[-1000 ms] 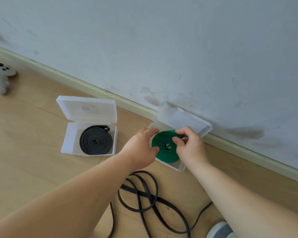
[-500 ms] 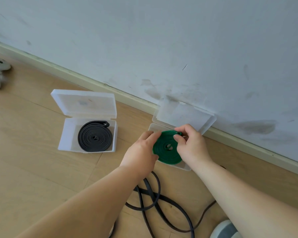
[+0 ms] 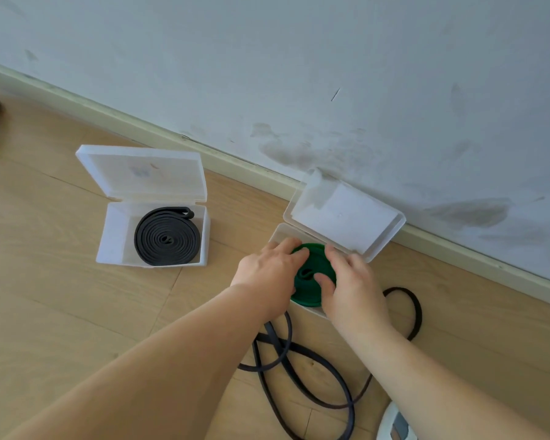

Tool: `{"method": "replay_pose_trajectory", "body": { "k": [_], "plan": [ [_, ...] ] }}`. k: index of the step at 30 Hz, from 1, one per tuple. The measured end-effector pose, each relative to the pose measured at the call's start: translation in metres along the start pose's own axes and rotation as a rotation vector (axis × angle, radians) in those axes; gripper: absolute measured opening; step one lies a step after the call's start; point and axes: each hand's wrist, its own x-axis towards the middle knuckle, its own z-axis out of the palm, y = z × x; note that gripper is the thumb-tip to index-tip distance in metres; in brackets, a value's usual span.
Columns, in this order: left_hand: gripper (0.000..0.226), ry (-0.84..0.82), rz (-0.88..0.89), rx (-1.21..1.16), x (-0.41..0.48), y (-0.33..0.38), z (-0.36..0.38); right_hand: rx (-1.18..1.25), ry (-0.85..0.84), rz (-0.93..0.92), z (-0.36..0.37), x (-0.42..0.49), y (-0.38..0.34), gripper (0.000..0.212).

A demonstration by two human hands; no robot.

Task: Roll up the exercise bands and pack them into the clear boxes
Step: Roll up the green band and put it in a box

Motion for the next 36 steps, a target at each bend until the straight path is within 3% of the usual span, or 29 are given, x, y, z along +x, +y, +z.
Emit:
{"method": "replay_pose_trajectory", "body": {
  "k": [2, 4, 8, 12, 16, 18, 22, 24, 30, 33, 36],
  "plan": [
    [0.067, -0.016, -0.023, 0.006, 0.002, 0.001, -0.002, -0.114, -0.099, -0.008, -0.002, -0.005, -0.001, 0.078],
    [0.067, -0.024, -0.058, -0.004, 0.005, 0.001, -0.004, -0.174, -0.148, -0.001, -0.006, -0.004, -0.003, 0.086],
    [0.067, -0.027, -0.088, -0.004, 0.005, 0.002, -0.003, -0.35, -0.167, -0.087, -0.012, 0.0, 0.003, 0.089],
    [0.066, 0.006, -0.11, -0.009, 0.006, 0.004, -0.001, -0.299, -0.26, -0.061, -0.014, -0.004, 0.017, 0.089],
    [0.059, 0.077, 0.074, -0.033, 0.005, 0.003, 0.009, -0.338, -0.266, -0.06, -0.008, -0.005, 0.018, 0.092],
    [0.057, 0.044, 0.136, -0.078, 0.005, -0.001, 0.014, -0.366, -0.254, -0.065, -0.005, -0.005, 0.017, 0.094],
    [0.068, -0.118, 0.096, -0.072, 0.013, -0.009, 0.002, -0.386, -0.227, -0.079, -0.004, -0.004, 0.019, 0.093],
    [0.07, -0.143, 0.081, -0.041, 0.017, -0.011, -0.005, -0.383, -0.226, -0.087, -0.005, 0.001, 0.019, 0.092],
    [0.048, 0.024, -0.043, -0.07, 0.027, -0.004, -0.008, -0.424, -0.259, -0.104, -0.029, 0.048, 0.01, 0.087],
    [0.042, 0.052, -0.011, -0.124, 0.026, -0.005, -0.009, -0.46, -0.212, -0.08, -0.035, 0.052, -0.003, 0.064],
    [0.031, 0.254, 0.06, -0.095, 0.008, -0.013, -0.017, -0.436, -0.138, -0.125, -0.034, 0.039, -0.019, 0.043]
  ]
}}
